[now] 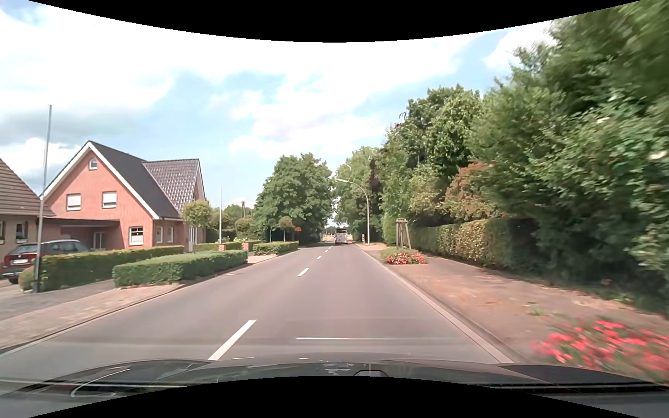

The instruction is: Follow the waypoints while adhering to traffic rules and regulations

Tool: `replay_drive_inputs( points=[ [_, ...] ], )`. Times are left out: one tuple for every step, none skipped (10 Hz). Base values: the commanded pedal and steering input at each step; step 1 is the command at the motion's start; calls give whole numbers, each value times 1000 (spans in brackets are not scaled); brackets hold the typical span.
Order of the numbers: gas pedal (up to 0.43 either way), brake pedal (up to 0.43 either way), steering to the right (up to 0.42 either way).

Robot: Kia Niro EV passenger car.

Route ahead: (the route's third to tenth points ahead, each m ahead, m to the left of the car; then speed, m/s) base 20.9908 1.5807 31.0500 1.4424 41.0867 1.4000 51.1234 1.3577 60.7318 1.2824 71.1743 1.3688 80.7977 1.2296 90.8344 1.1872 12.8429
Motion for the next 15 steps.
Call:
replay_drive_inputs(
  points=[
    [150,0,-1],
    [150,0,-1],
    [150,0,-1],
    [150,0,-1],
    [150,0,-1],
    [150,0,-2],
    [150,0,-6],
    [150,0,-7],
    [150,0,-6],
    [150,0,-6],
    [150,0,-6],
    [150,0,-6],
    [150,0,-6],
    [150,0,-5],
    [150,0,-5]
  ],
)
